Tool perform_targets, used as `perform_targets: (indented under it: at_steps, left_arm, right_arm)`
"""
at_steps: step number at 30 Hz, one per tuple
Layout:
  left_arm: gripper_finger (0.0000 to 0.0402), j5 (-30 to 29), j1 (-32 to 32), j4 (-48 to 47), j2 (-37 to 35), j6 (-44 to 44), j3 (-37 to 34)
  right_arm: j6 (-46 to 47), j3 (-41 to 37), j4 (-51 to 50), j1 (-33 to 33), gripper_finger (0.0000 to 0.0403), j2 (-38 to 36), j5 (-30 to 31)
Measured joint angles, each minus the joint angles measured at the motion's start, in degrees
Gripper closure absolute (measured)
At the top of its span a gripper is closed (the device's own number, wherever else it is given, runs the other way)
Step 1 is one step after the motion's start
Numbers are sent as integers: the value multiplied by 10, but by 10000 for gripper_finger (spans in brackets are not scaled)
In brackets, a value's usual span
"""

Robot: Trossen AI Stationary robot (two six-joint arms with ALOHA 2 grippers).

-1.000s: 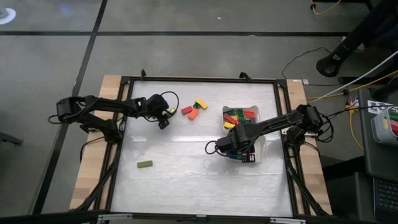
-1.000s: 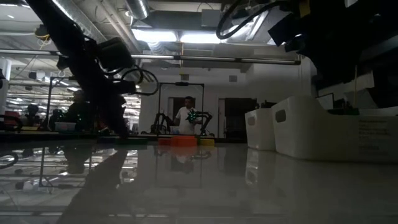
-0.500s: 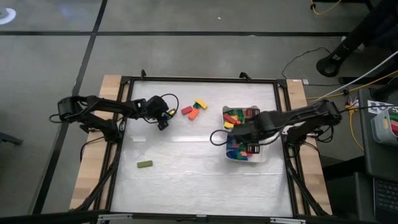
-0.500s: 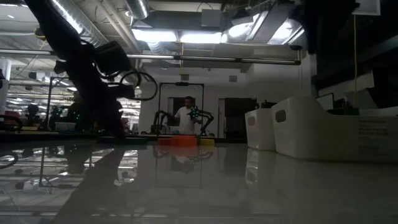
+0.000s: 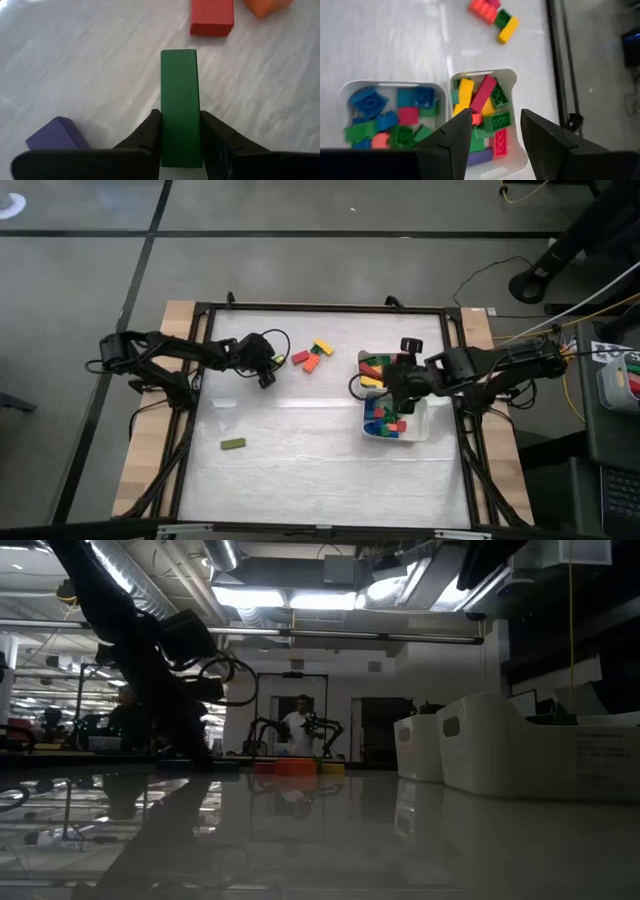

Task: Sort blocks by size
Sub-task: Put the green thin rectangle block into the top white bin

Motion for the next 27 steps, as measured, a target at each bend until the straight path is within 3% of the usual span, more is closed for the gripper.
perform_targets:
  at_steps: [10, 14, 19, 23, 27]
  left_arm:
    - [319, 143, -45, 26, -7, -85, 62]
    - [319, 154, -84, 179, 8, -153, 73]
    - [319, 154, -133, 331, 66, -174, 106]
    - [314, 177, -161, 335, 120, -200, 164]
    - [310, 265, -178, 336, 157, -230, 217]
  right_arm:
    - [-1, -236, 225, 0, 233, -134, 29]
    - [-1, -324, 325, -4, 233, -164, 52]
    - [-7, -400, 480, -26, 233, -165, 71]
    - [-102, -426, 609, -43, 233, -146, 37]
    - [-235, -426, 712, -45, 233, -119, -30]
